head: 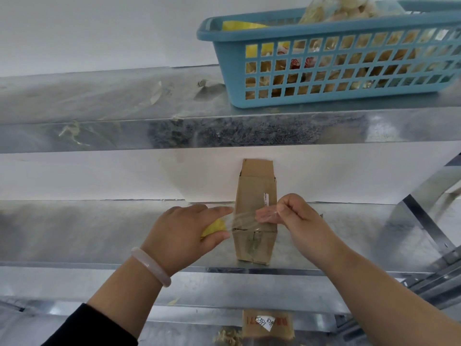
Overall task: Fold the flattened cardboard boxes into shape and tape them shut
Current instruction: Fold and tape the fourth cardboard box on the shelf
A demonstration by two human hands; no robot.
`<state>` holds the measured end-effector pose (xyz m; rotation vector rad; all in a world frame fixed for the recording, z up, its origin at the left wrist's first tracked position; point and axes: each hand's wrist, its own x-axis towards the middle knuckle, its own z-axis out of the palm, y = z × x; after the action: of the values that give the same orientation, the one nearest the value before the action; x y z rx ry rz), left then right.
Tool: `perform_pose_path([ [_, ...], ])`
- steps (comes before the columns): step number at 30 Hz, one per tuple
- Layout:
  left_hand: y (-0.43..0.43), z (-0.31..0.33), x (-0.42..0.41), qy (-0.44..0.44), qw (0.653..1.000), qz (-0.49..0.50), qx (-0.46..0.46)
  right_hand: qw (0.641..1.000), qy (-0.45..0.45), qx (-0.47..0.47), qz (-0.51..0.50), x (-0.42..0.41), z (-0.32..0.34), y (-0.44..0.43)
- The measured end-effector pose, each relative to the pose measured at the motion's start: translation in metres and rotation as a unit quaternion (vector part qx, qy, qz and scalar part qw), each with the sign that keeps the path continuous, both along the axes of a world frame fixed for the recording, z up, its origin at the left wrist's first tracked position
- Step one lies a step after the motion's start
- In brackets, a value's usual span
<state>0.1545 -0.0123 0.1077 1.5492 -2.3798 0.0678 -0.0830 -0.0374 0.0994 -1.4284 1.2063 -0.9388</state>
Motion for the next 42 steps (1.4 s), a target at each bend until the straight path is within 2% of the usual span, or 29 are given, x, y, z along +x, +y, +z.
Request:
perform_pose_path([
  [4, 0.000, -0.011, -0.008, -0.013, 0.999, -0.023, 0.031, 1.000, -0.011, 0.002, 0.019, -0.006, 0.000, 0.001],
  [12, -0.017, -0.010, -0.016, -0.072, 0.989, 0.016, 0.129, 0.992, 0.098, -0.056, 0.048, -0.019, -0.002, -0.004],
  [17, -0.029, -0.001, -0.019, -0.089, 0.985, 0.017, 0.146, 0.987, 0.144, -0.072, 0.004, -0.028, 0.003, 0.007],
  [23, -0.034, -0.003, -0.020, -0.075, 0.985, 0.011, 0.154, 0.992, 0.075, -0.067, -0.072, -0.024, -0.018, 0.028],
  [28, -0.036, 0.008, -0.019, -0.048, 0.983, -0.001, 0.175, 0.992, 0.056, -0.078, -0.077, -0.023, -0.031, 0.029],
  [30, -0.038, 0.012, -0.016, -0.044, 0.981, -0.008, 0.187, 0.989, 0.076, -0.104, -0.068, -0.023, -0.033, 0.029],
  [34, -0.034, 0.013, -0.001, -0.054, 0.980, -0.023, 0.189, 0.961, 0.192, -0.191, -0.059, -0.021, -0.036, 0.033],
  [38, -0.032, 0.007, 0.017, 0.013, 0.987, -0.054, 0.152, 0.926, 0.266, -0.259, -0.068, -0.017, -0.046, 0.036],
  [42, -0.035, -0.005, 0.029, 0.104, 0.977, -0.094, 0.162, 0.925, 0.251, -0.268, -0.098, -0.012, -0.051, 0.035],
])
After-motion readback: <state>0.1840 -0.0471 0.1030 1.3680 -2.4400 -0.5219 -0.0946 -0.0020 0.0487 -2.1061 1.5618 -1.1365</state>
